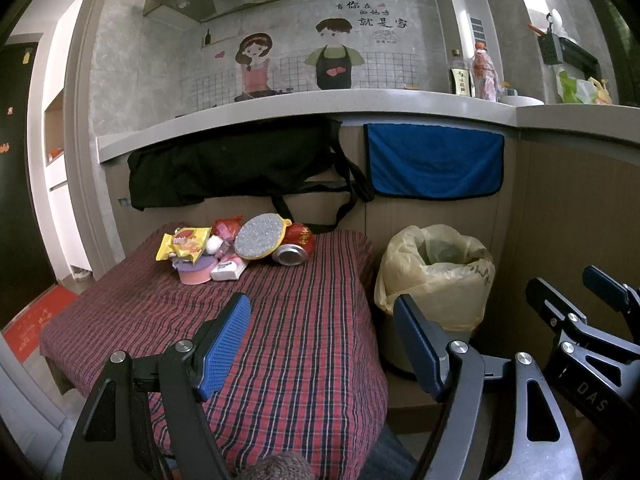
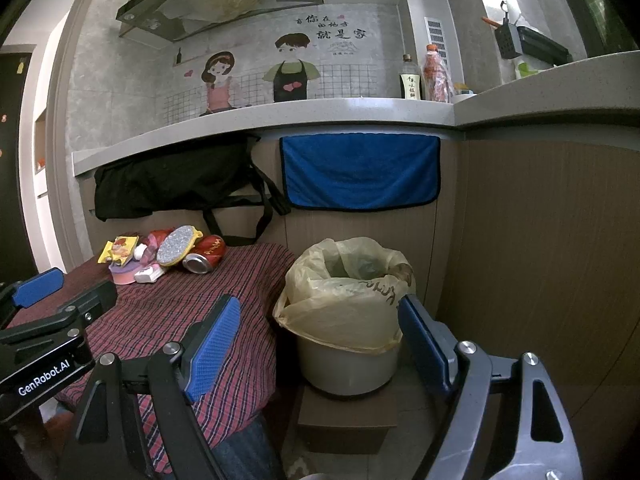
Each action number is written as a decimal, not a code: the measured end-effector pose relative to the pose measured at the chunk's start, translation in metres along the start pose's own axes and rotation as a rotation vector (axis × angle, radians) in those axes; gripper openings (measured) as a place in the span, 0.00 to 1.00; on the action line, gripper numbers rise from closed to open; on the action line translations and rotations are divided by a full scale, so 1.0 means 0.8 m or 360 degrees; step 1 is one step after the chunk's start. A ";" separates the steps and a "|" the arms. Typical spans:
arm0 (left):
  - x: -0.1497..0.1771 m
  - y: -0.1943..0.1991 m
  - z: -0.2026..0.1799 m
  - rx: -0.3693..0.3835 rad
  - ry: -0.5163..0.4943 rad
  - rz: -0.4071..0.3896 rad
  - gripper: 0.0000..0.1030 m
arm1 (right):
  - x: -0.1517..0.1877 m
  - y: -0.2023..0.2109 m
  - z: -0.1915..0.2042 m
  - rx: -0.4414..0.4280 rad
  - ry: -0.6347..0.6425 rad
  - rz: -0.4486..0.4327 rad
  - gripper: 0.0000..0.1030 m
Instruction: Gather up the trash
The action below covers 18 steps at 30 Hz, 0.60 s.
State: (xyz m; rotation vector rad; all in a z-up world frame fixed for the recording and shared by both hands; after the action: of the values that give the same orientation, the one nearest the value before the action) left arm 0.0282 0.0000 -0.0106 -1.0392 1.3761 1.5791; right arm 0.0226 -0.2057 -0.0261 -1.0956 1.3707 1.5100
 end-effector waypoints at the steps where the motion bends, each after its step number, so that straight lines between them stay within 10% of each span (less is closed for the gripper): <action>1: 0.000 0.000 0.000 -0.0001 0.0000 -0.0001 0.72 | 0.000 0.001 -0.001 -0.0004 -0.0002 0.0000 0.77; 18: 0.000 0.000 0.000 0.0002 0.0002 0.0006 0.72 | 0.000 -0.001 -0.002 -0.0005 -0.0009 0.0008 0.77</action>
State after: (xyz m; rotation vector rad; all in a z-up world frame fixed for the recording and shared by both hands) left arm 0.0284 0.0002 -0.0107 -1.0373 1.3804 1.5802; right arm 0.0239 -0.2072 -0.0264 -1.0900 1.3686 1.5181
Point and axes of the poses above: each gripper's, at about its wrist camera, not at the fingertips, and y roughly against the way its jaws point, z to its left, x to its underside, the point moved 3 cm from there along -y, roughly the way its jaws point, and after that the axes turned 6 degrees about -x, right-handed, at the moved point
